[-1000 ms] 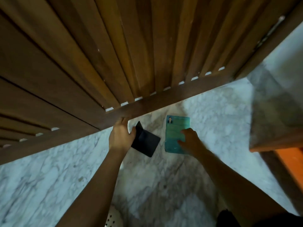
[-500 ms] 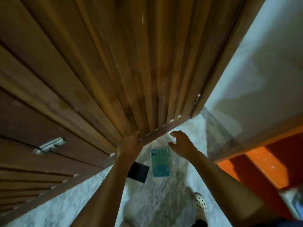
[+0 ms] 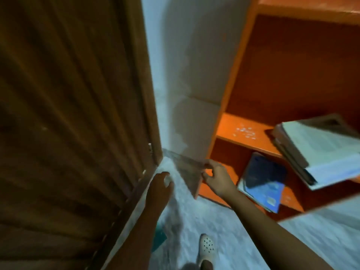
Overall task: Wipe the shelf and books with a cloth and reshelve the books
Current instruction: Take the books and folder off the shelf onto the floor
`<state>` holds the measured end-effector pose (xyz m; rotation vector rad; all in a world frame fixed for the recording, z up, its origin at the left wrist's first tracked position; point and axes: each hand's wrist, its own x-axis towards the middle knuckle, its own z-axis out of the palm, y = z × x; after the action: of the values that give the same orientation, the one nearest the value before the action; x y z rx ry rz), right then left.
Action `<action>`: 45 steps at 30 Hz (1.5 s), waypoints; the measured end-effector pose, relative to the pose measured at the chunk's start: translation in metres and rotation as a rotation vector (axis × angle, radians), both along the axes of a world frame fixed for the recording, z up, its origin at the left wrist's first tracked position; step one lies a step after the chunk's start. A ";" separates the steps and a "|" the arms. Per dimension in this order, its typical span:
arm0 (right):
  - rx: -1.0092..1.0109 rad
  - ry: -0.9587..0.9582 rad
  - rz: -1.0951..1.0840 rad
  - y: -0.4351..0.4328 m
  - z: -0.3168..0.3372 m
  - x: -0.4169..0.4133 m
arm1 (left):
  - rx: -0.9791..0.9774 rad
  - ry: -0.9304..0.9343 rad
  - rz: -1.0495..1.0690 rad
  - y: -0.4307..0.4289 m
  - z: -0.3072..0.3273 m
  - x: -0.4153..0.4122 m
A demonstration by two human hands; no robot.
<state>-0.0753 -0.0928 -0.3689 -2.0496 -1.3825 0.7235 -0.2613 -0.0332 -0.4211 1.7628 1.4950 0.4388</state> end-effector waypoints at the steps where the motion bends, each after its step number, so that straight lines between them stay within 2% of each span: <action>1: 0.009 0.014 -0.081 -0.015 -0.002 0.019 | -0.014 -0.045 -0.019 -0.008 0.004 0.019; 6: 0.125 0.059 -0.498 -0.100 -0.005 0.100 | -0.237 -0.200 -0.155 -0.037 -0.018 0.108; 10: 0.347 0.159 -0.866 -0.156 0.003 0.149 | -0.374 -0.234 -0.209 -0.050 -0.066 0.177; 13: 0.446 0.160 -0.969 -0.161 0.011 0.160 | -0.420 -0.240 -0.194 -0.062 -0.064 0.209; 16: 0.534 0.221 -1.109 -0.147 0.013 0.185 | -0.479 -0.222 -0.275 -0.064 -0.089 0.243; 22: 0.431 0.354 -1.150 -0.109 0.016 0.236 | -0.473 -0.211 -0.306 -0.058 -0.146 0.294; 28: 0.424 0.275 -1.115 -0.099 -0.013 0.266 | -0.391 -0.243 -0.324 -0.055 -0.186 0.330; 32: 0.602 0.476 -1.038 -0.104 -0.015 0.286 | -0.327 -0.209 -0.276 -0.050 -0.211 0.337; 34: 0.586 0.490 -0.983 -0.108 -0.016 0.292 | -0.296 -0.187 -0.269 -0.048 -0.217 0.339; 37: 0.607 0.657 -0.851 -0.116 -0.024 0.298 | -0.287 -0.168 -0.283 -0.044 -0.229 0.342; 42: 0.468 0.469 -0.814 -0.123 -0.012 0.291 | -0.434 -0.210 -0.240 -0.044 -0.240 0.340; 45: 0.542 0.547 -0.762 -0.128 -0.004 0.282 | -0.452 -0.224 -0.245 -0.047 -0.242 0.342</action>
<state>0.2067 -0.2204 -0.3725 -1.5774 -0.3640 0.4423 0.0807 -0.0804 -0.6631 1.4567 1.0993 0.1498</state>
